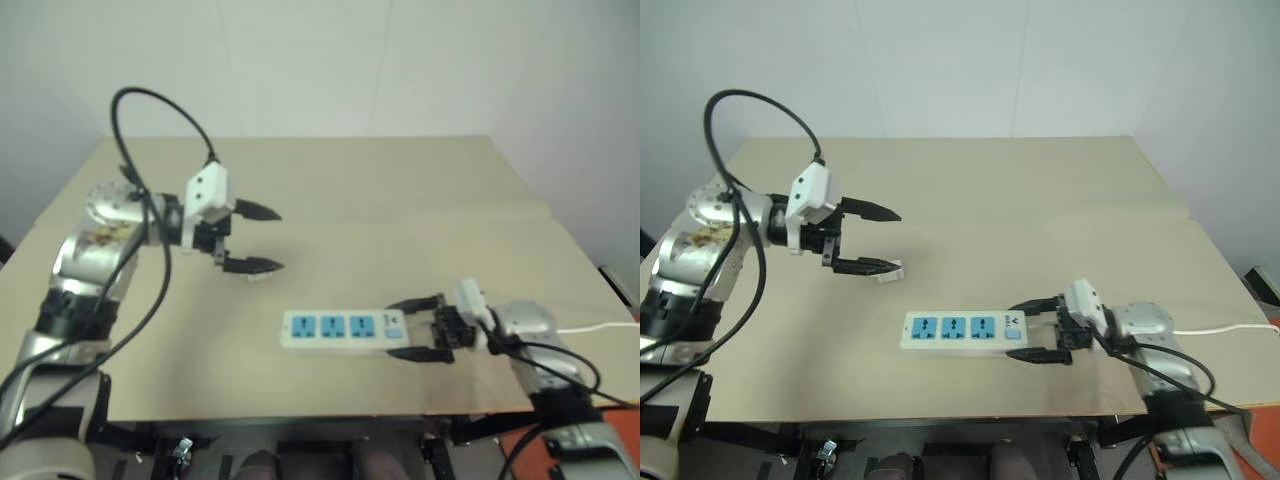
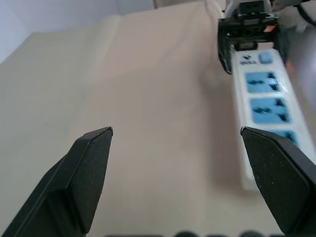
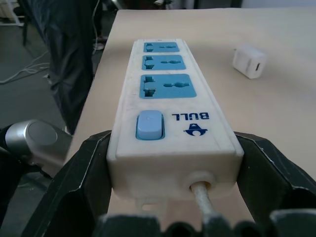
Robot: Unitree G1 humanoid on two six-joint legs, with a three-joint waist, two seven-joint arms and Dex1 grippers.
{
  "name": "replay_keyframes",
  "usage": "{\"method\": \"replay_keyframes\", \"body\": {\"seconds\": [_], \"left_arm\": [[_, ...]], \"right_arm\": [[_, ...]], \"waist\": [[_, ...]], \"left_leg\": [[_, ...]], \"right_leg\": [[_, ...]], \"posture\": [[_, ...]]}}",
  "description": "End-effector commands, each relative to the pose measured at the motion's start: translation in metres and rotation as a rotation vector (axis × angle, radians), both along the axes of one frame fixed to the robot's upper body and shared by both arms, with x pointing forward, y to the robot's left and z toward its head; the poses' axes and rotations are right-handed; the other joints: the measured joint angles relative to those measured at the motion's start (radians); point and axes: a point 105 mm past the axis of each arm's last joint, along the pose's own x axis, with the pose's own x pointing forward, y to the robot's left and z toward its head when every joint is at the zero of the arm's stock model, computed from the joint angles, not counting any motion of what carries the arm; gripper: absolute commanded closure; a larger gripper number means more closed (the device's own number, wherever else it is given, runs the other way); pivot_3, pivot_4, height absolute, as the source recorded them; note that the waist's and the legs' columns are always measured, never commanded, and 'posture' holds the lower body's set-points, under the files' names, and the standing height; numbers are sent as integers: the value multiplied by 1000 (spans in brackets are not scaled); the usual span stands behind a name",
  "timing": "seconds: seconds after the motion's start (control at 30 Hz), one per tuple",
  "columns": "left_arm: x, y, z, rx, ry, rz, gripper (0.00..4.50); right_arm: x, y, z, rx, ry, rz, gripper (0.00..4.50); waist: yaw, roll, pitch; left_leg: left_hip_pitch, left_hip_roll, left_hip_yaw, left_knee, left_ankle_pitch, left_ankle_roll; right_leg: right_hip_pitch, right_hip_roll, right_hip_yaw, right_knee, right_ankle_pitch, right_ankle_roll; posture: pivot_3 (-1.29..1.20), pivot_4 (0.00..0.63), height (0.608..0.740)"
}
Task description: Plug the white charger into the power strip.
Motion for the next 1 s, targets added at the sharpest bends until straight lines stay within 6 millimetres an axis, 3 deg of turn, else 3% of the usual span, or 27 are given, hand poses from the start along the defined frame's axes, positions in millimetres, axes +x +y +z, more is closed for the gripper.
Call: {"method": "replay_keyframes", "body": {"seconds": [0.03,0.2,0.47,0.77,1.0], "left_arm": [[10,-2,8,99,-47,16,0],[25,2,0,248,44,55,0],[53,-1,-7,503,80,73,0],[72,-3,-26,728,119,112,0],[82,-14,-41,718,203,261,0]], "right_arm": [[11,16,1,-18,-61,69,1105],[30,39,-7,-44,-71,90,1105],[46,55,-23,-79,-90,38,1105],[54,54,-30,-112,-112,-20,1105],[56,52,-35,-127,-110,-56,1105]], "waist": [[0,0,0],[-1,1,1],[-4,1,1],[-20,1,1],[-27,1,1]], "left_leg": [[0,0,0,0,0,0],[1,0,-1,0,0,0],[1,0,-1,0,0,0],[1,0,-1,0,0,0],[1,-1,-2,0,0,0]], "right_leg": [[0,0,0,0,0,0],[-1,0,-1,2,0,-1],[-1,1,-1,2,0,-1],[0,1,0,4,0,0],[0,1,0,5,0,0]], "posture": [[0,150,740],[0,150,740],[0,150,740],[0,150,740],[0,150,740]]}}
